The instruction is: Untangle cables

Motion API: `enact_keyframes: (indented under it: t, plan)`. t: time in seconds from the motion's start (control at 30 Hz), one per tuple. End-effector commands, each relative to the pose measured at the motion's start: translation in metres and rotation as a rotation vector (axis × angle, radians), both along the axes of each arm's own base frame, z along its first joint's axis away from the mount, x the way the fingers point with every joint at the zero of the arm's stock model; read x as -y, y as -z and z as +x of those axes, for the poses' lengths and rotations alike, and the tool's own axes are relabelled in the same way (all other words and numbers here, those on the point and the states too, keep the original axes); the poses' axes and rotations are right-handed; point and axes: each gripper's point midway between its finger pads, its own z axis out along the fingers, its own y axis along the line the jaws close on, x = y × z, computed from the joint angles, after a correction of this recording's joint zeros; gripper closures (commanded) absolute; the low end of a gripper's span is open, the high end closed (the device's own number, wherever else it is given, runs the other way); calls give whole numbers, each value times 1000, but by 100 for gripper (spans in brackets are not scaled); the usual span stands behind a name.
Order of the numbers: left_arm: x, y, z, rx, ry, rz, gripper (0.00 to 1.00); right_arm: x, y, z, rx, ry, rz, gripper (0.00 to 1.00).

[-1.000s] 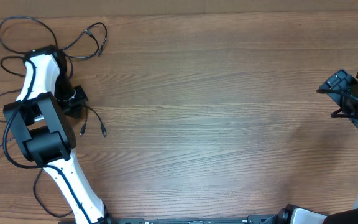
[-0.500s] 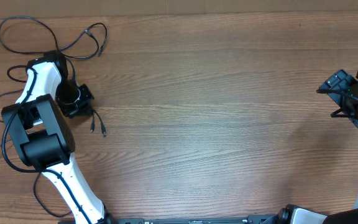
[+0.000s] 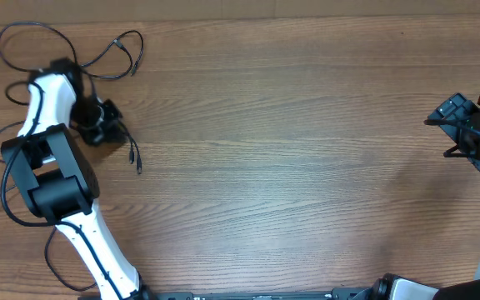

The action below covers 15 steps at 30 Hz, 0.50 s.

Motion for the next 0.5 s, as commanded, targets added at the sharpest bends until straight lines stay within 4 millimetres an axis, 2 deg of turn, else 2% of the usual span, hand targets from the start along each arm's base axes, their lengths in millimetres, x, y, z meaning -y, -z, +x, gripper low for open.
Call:
enact_keyframes:
  t: [0.0,0.13,0.23,0.3,0.33,0.37,0.4,0.43,0.47]
  plan:
    - [-20,-65,28,118,-56,20,96,5,-13,4,31,7,-21,0]
    - [-7,-132,35,205,-5,7,96,5,-13,4,31,7,-21,0]
    - [24,-181,37,316,86,-51,95,5,-13,4,31,7,-21,0]
    - [47,-209,33,375,140,-81,86,5,-13,4,31,7,-21,0]
    - [65,-231,29,431,195,-91,72,5,-13,4,31,7,-21,0]
    - [77,-243,25,470,240,-101,48,5,-13,4,31,7,-21,0]
    - [88,-255,21,501,274,-106,8,5,-13,4,31,7,-21,0]
    - [97,-264,18,522,295,-105,0,5,-13,4,31,7,-21,0]
    - [109,-274,13,548,328,-104,0,5,-13,5,33,7,-22,0]
